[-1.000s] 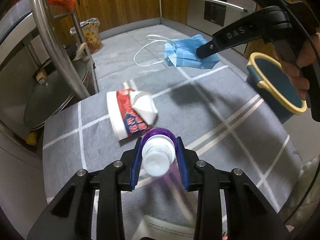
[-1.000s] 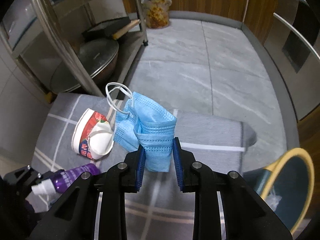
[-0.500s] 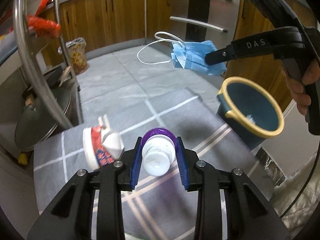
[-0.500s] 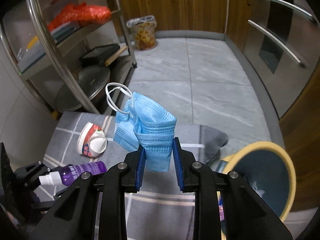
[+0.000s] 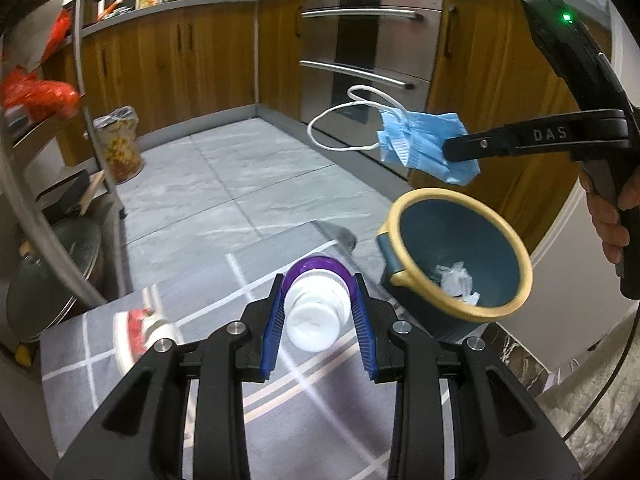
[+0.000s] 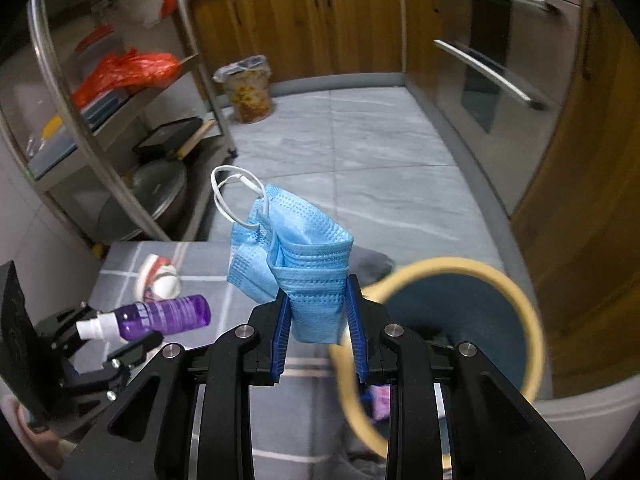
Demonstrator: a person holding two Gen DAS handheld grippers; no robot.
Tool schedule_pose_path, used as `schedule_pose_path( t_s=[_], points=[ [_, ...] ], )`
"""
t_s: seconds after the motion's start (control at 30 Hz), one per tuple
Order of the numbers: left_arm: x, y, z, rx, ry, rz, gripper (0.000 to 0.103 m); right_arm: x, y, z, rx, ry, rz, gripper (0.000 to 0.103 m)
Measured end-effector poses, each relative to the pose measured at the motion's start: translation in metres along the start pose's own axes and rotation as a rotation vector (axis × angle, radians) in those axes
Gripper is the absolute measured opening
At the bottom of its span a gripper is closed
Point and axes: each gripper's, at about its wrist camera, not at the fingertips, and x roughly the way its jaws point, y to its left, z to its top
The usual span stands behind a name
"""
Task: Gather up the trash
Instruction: 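Carry the bottle and mask over the bin and open both tools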
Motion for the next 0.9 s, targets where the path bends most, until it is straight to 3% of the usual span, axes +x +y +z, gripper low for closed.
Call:
schedule_pose_path(
  t_s=[0.4,0.63,0.9],
  points=[
    [0.030,-0.074,0.023,0.083,-0.014,-0.116,0.032,-0.022,-0.097,-0.026,0.189,0.006,-0.126,0.028],
    [0.051,-0.124,0.029,0.128,-0.009,-0.182,0.032,-0.007,-0.128,-0.039,0.255,0.080,-0.180,0.028],
    [0.071,-0.155,0.023,0.184,0.028,-0.215,0.032,0.020,-0.155,-0.061,0.286,0.217,-0.214,0.028]
  ],
)
